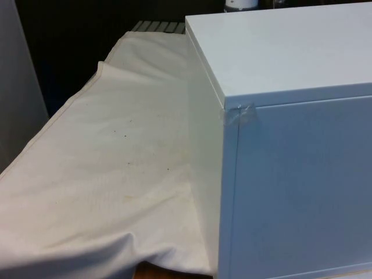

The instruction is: Open the drawer, then close it.

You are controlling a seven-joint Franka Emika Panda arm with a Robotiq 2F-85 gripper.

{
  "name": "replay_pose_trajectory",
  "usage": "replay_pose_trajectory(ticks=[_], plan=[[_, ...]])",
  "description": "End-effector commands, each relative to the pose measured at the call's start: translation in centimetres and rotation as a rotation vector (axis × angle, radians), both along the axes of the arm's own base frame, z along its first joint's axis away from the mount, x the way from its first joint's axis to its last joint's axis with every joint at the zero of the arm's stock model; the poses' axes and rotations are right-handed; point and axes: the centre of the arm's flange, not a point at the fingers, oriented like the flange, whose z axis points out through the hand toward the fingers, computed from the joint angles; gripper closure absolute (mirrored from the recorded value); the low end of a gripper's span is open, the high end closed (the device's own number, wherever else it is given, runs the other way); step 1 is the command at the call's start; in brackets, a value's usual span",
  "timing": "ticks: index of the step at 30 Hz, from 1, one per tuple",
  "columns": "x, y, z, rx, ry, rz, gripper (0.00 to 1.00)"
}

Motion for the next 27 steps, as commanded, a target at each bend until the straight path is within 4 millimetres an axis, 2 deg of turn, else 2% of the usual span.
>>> replay_pose_trajectory(ticks=[1, 11, 27], plan=[[-0.3, 0.2, 0.1, 0.012, -0.005, -0.003, 1.0], [-0.4, 0.7, 0.0, 0.01, 0.003, 0.01, 1.0], [-2.8, 1.7, 1.7, 0.033, 0.073, 0.043, 1.0]])
